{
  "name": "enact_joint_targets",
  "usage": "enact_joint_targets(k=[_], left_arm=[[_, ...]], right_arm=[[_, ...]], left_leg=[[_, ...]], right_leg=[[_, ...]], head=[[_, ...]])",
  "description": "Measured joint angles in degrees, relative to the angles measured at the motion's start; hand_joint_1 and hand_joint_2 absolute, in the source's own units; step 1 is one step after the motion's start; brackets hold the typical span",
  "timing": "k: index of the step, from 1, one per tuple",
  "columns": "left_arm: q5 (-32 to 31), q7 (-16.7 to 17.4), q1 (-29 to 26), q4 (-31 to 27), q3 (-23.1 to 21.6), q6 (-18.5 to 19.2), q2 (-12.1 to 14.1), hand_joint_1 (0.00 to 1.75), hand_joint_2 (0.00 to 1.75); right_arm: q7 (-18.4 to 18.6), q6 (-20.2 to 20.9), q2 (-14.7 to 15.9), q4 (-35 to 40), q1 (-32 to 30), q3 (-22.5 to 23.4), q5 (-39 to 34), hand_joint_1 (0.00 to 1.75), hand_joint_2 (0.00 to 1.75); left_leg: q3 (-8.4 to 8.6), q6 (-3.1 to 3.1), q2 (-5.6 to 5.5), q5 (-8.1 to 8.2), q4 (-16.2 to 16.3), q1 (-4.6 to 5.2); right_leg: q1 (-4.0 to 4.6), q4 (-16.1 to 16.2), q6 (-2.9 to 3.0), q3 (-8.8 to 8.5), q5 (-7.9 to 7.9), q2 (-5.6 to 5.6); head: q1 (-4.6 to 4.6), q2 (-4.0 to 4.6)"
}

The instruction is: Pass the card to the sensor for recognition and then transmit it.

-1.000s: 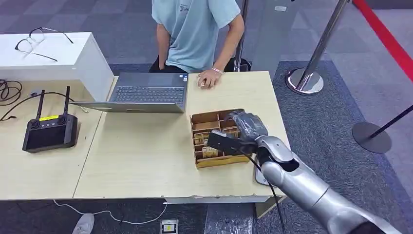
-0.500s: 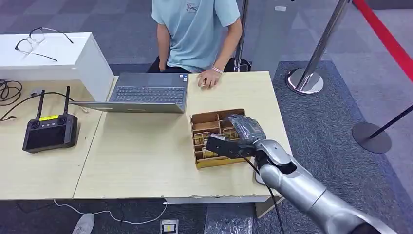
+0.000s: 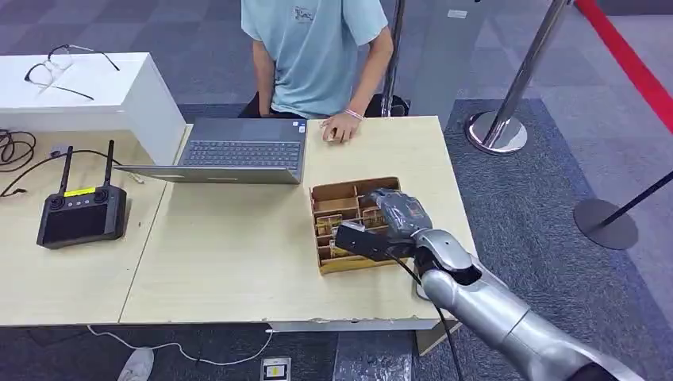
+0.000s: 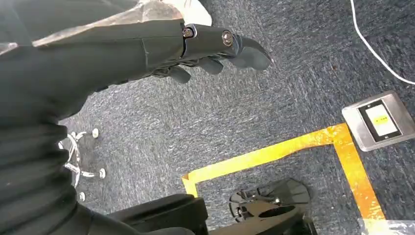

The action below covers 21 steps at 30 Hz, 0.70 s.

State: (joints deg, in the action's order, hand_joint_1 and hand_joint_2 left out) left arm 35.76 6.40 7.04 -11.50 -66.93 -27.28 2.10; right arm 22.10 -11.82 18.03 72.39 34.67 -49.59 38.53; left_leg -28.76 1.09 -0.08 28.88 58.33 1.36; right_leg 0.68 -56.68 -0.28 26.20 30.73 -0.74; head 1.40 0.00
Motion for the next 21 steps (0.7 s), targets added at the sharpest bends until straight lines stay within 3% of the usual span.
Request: enact_joint_targets(k=[8, 21], left_arm=[[0.0, 0.02, -0.02, 0.0, 0.0, 0.0, 0.0, 0.0, 1.75], [0.0, 0.2, -0.09, 0.0, 0.0, 0.0, 0.0, 0.0, 1.75]], right_arm=[[0.35, 0.0, 0.07, -0.44, 0.0, 0.04, 0.09, 0.7, 1.75], [1.11, 0.24, 0.57, -0.81, 0.0, 0.09, 0.09, 0.65, 1.75]], left_leg=[[0.01, 0.0, 0.01, 0.0, 0.0, 0.0], [0.02, 0.0, 0.01, 0.0, 0.01, 0.0]], right_leg=[[0.0, 0.0, 0.0, 0.0, 0.0, 0.0], [0.0, 0.0, 0.0, 0.0, 0.0, 0.0]], head=[[0.0, 0.0], [0.0, 0.0]])
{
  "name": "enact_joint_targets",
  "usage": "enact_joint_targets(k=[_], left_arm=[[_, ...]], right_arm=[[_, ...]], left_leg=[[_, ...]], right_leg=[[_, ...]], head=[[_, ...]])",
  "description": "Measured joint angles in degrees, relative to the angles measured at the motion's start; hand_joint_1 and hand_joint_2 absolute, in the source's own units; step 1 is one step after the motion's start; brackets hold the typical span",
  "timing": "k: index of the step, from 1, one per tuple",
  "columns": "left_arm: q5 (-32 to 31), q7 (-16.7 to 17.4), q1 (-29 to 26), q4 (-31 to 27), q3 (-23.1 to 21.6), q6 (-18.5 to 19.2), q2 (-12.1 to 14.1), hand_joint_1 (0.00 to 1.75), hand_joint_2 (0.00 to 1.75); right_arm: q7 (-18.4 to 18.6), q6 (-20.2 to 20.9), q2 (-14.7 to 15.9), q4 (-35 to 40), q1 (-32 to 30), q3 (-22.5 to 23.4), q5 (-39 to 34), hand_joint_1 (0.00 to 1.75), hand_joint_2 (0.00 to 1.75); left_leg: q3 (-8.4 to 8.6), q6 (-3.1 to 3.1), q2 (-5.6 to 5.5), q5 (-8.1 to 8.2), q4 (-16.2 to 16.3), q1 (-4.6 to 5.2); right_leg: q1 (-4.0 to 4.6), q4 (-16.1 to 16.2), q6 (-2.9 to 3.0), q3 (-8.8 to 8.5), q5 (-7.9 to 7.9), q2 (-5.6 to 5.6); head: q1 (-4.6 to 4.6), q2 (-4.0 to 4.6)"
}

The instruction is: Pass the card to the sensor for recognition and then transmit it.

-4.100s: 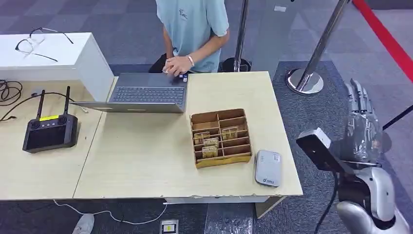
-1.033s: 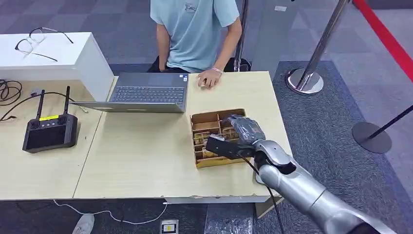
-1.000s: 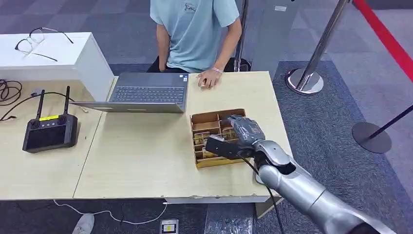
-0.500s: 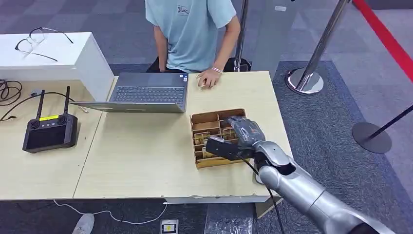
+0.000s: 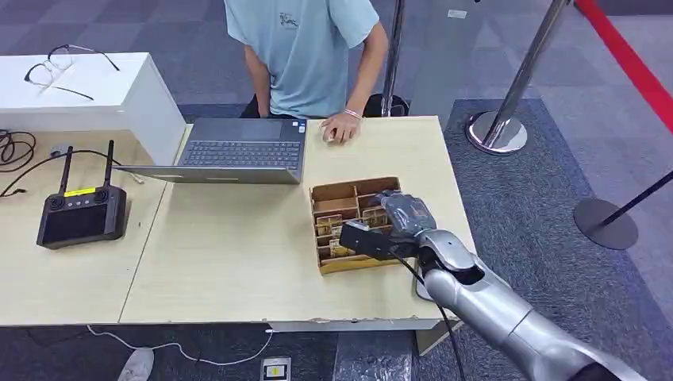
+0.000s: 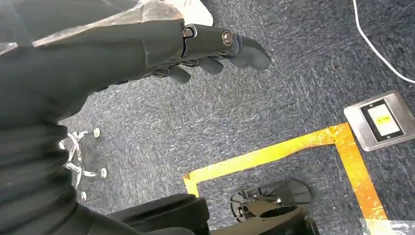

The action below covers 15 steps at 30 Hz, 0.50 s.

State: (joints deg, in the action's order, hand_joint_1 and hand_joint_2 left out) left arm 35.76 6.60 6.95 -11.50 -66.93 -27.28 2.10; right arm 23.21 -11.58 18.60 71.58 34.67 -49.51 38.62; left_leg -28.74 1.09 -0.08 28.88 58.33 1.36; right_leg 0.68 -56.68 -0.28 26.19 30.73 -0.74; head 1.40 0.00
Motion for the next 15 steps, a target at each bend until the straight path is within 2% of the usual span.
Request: enact_joint_targets(k=[2, 3, 4, 8, 11, 13, 14, 15], left_arm=[[0.0, 0.0, 0.0, 0.0, 0.0, 0.0, 0.0, 0.0, 1.75], [0.0, 0.0, 0.0, 0.0, 0.0, 0.0, 0.0, 0.0, 1.75], [0.0, 0.0, 0.0, 0.0, 0.0, 0.0, 0.02, 0.0, 1.75], [-0.02, 0.0, 0.0, 0.0, 0.0, 0.0, 0.0, 0.0, 1.75], [-0.04, 0.0, 0.0, 0.0, 0.0, 0.0, 0.0, 0.0, 1.75], [-0.04, 0.0, -0.01, 0.0, 0.0, -0.09, 0.0, 0.0, 1.75], [-0.04, -0.02, -0.01, 0.0, 0.0, -0.13, 0.0, 0.0, 1.75], [-0.04, -0.04, 0.0, 0.0, 0.0, -0.17, 0.0, 0.0, 1.75]], right_arm=[[0.0, 0.0, 0.04, -0.07, -0.01, 0.02, 0.0, 0.63, 1.75], [0.0, -0.02, 0.07, -0.13, -0.01, 0.02, 0.0, 0.44, 1.75], [0.0, -0.04, 0.09, -0.24, -0.01, 0.04, 0.0, 0.4, 1.75], [-0.02, -0.22, 0.22, -0.5, -0.08, 0.04, 0.0, 0.4, 1.75], [-0.02, -0.28, 0.3, -0.52, -0.27, 0.07, 0.0, 0.45, 1.75], [-0.02, -0.28, 0.39, -0.52, -0.42, 0.07, 0.0, 0.59, 1.75], [-0.02, -0.28, 0.42, -0.55, -0.45, 0.07, 0.0, 0.59, 1.75], [-0.02, -0.28, 0.44, -0.55, -0.47, 0.07, 0.0, 0.77, 1.75]], left_leg=[[0.0, 0.0, 0.0, 0.0, 0.0, 0.0], [0.0, 0.0, 0.0, 0.0, 0.0, 0.0], [0.0, 0.0, 0.0, 0.0, 0.0, 0.0], [0.0, 0.0, 0.0, 0.0, 0.0, 0.0], [0.0, 0.0, 0.0, 0.0, 0.0, 0.0], [0.0, 0.0, 0.0, 0.0, 0.0, 0.0], [0.0, 0.0, 0.0, 0.0, 0.0, 0.0], [0.0, 0.0, 0.0, 0.0, 0.0, 0.0]], right_leg=[[0.0, 0.0, 0.0, 0.0, 0.0, 0.0], [0.0, 0.0, 0.0, 0.0, 0.0, 0.0], [0.0, 0.0, 0.0, 0.0, 0.0, 0.0], [0.0, 0.0, 0.0, 0.0, 0.0, 0.0], [0.0, 0.0, 0.0, 0.0, 0.0, 0.0], [0.0, 0.0, 0.0, 0.0, 0.0, 0.0], [0.0, 0.0, 0.0, 0.0, 0.0, 0.0], [0.0, 0.0, 0.0, 0.0, 0.0, 0.0]], head=[[0.0, 0.0], [0.0, 0.0], [0.0, 0.0], [0.0, 0.0], [0.0, 0.0], [0.0, 0.0], [0.02, 0.0], [0.0, 0.0]])
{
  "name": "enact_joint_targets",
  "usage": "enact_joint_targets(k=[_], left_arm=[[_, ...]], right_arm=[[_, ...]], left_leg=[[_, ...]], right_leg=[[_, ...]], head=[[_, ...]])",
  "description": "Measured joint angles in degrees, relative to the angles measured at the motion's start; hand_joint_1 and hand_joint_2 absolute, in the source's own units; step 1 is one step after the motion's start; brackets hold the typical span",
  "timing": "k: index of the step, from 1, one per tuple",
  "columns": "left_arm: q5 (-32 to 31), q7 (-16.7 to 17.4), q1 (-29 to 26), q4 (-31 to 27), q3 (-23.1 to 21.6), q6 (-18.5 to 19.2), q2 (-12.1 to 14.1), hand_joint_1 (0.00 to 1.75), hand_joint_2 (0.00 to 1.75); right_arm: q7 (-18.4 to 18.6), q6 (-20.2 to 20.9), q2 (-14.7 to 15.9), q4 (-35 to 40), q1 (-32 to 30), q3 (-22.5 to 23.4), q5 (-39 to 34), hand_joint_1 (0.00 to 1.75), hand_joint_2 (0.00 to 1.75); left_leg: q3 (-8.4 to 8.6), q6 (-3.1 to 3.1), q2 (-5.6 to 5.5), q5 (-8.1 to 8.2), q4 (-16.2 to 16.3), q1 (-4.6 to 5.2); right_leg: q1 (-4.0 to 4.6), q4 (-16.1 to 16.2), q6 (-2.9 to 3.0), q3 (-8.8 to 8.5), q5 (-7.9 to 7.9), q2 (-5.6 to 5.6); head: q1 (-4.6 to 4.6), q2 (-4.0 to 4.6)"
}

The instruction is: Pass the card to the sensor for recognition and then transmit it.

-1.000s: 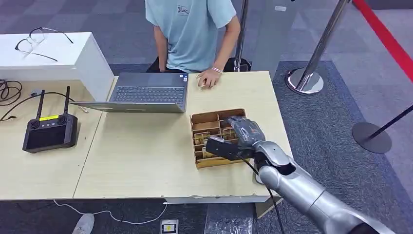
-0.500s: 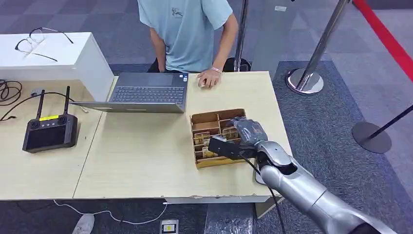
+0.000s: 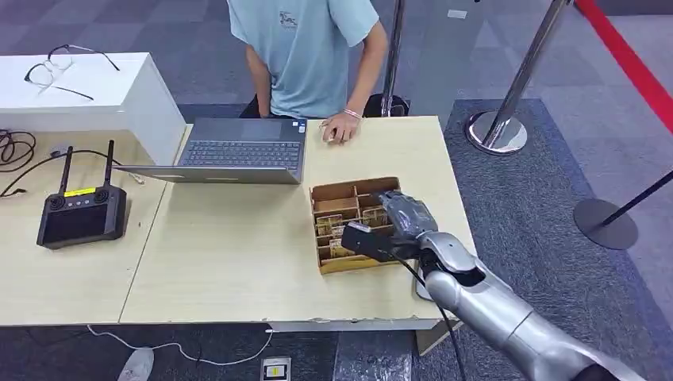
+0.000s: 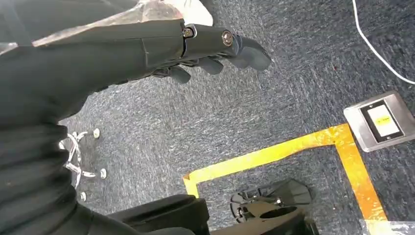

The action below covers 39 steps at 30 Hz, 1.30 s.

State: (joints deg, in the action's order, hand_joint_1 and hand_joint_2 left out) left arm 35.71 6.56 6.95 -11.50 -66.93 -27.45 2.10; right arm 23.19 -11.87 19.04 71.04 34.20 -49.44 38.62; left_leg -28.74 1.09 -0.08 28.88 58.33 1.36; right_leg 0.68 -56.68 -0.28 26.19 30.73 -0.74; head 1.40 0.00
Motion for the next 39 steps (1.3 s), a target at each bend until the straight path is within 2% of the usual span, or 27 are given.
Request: enact_joint_targets(k=[2, 3, 9, 18, 20, 25, 27, 30, 39], left_arm=[[0.02, -0.07, -0.01, 0.0, 0.0, 0.0, 0.0, 0.0, 1.75], [0.02, -0.09, -0.01, 0.0, 0.0, -0.02, 0.0, 0.0, 1.75], [0.07, -0.09, -0.01, 0.0, 0.0, -0.09, 0.0, 0.0, 1.75], [0.35, -0.07, -0.03, 0.0, 0.0, -0.07, 0.0, 0.0, 1.75], [0.39, -0.09, -0.04, 0.0, 0.0, -0.07, 0.0, 0.0, 1.75], [0.52, -0.09, -0.04, 0.0, 0.0, -0.07, -0.02, 0.0, 1.75], [0.52, -0.09, -0.04, 0.0, 0.0, -0.07, 0.0, 0.0, 1.75], [0.52, -0.09, -0.04, 0.0, 0.0, -0.07, 0.0, 0.0, 1.75], [0.72, -0.17, -0.04, 0.0, 0.0, -0.17, 0.0, 0.0, 1.75]], right_arm=[[0.0, 0.0, 0.04, -0.04, -0.04, 0.0, 0.0, 1.26, 1.75], [-0.02, 0.02, 0.04, -0.07, -0.07, 0.0, 0.0, 1.34, 1.75], [-0.04, 0.02, 0.04, -0.55, -0.16, 0.0, 0.0, 1.41, 1.75], [-0.07, -0.15, 0.02, -0.59, -0.19, 0.02, 0.0, 1.41, 1.75], [-0.15, -0.15, 0.02, -0.59, -0.24, 0.02, 0.0, 1.48, 1.75], [-0.28, -0.3, 0.0, -0.74, -0.23, 0.02, 0.0, 1.5, 1.75], [-0.52, -0.57, 0.0, -0.77, -0.24, 0.02, 0.02, 1.54, 1.75], [-0.7, -1.33, -0.02, -0.77, -0.36, 0.02, 0.2, 1.75, 1.75], [-0.72, -2.64, -0.52, 1.07, -0.26, 0.33, 2.1, 1.75, 1.75]], left_leg=[[0.0, 0.0, 0.0, 0.0, 0.0, 0.0], [0.0, 0.0, 0.0, 0.0, 0.0, 0.0], [0.0, 0.0, -0.01, 0.0, 0.0, 0.0], [0.01, 0.0, -0.01, 0.0, 0.0, 0.0], [0.01, 0.0, 0.0, 0.0, 0.0, 0.0], [0.04, 0.0, 0.0, 0.0, 0.0, 0.0], [0.03, 0.0, 0.0, 0.0, 0.0, 0.0], [0.02, 0.0, 0.0, 0.0, 0.0, 0.0], [0.0, 0.0, 0.0, 0.0, 0.0, 0.01]], right_leg=[[0.0, 0.0, 0.0, 0.0, 0.0, 0.0], [0.0, 0.0, 0.0, 0.0, 0.0, 0.0], [0.0, 0.0, 0.0, 0.0, 0.0, 0.0], [-0.01, 0.0, 0.0, -0.01, 0.0, 0.0], [0.0, 0.0, 0.0, -0.01, 0.0, 0.0], [0.0, 0.0, 0.0, -0.04, 0.0, 0.0], [0.0, 0.0, 0.0, -0.04, 0.0, 0.0], [0.0, 0.0, 0.0, -0.03, 0.0, 0.0], [0.0, -0.01, 0.0, -0.02, 0.0, 0.0]], head=[[0.0, 0.0], [0.0, 0.0], [0.02, 0.0], [0.0, 0.0], [0.0, 0.0], [0.02, 0.0], [0.02, 0.0], [0.02, 0.0], [0.0, 0.0]])
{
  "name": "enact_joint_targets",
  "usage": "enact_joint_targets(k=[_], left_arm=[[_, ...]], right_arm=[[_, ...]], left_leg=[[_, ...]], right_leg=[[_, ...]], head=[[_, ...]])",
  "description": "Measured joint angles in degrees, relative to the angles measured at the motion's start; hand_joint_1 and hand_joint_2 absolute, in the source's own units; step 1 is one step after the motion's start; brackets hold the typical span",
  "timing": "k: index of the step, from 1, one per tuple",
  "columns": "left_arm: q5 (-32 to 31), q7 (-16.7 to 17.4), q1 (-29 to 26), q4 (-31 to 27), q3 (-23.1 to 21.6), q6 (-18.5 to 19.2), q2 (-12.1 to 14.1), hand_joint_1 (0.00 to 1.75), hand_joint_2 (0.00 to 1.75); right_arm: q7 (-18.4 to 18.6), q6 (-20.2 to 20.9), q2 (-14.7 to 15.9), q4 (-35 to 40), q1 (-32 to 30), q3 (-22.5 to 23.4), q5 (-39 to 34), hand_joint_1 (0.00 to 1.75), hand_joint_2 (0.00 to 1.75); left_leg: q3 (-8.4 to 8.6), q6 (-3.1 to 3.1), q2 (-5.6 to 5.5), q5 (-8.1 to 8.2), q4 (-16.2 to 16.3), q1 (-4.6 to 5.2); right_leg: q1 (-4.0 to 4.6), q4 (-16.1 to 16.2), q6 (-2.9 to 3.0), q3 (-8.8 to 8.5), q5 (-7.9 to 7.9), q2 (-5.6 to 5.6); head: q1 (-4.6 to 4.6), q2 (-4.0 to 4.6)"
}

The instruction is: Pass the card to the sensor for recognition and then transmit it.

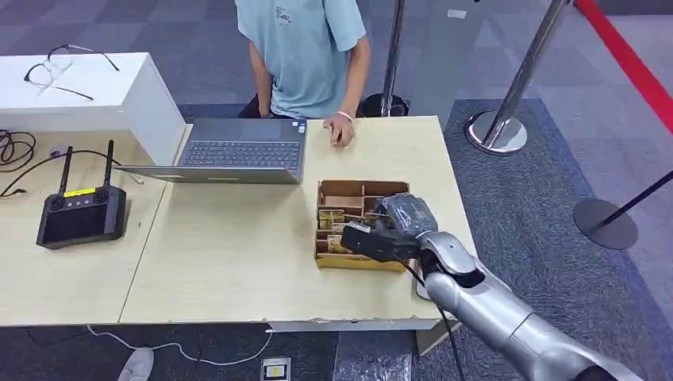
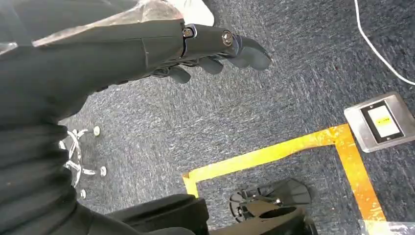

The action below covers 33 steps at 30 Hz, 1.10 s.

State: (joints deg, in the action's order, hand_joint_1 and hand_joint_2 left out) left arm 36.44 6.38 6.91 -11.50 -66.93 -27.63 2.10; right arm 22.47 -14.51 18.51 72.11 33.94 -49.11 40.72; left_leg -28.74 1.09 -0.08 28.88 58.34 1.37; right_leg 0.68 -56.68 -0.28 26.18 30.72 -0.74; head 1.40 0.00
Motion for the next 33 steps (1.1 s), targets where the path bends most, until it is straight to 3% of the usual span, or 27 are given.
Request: enact_joint_targets(k=[17, 33], left_arm=[[0.2, -0.31, -0.03, 0.0, 0.0, -0.07, 0.0, 0.0, 1.75], [-0.02, 0.02, -0.04, 0.0, 0.0, -0.13, 0.04, 0.0, 1.75]], right_arm=[[0.83, -0.07, -0.81, 8.68, 1.58, 0.11, 2.1, 1.75, 1.75], [1.0, -0.09, -0.85, 10.14, 1.5, 0.13, 2.14, 1.75, 1.75]], left_leg=[[0.01, 0.0, 0.0, 0.0, -0.01, -0.02], [0.02, 0.0, 0.0, 0.0, 0.01, -0.02]], right_leg=[[0.01, 0.0, 0.0, -0.01, 0.0, 0.0], [0.0, 0.0, 0.0, -0.01, 0.0, 0.0]], head=[[0.0, 0.0], [0.0, 0.0]])
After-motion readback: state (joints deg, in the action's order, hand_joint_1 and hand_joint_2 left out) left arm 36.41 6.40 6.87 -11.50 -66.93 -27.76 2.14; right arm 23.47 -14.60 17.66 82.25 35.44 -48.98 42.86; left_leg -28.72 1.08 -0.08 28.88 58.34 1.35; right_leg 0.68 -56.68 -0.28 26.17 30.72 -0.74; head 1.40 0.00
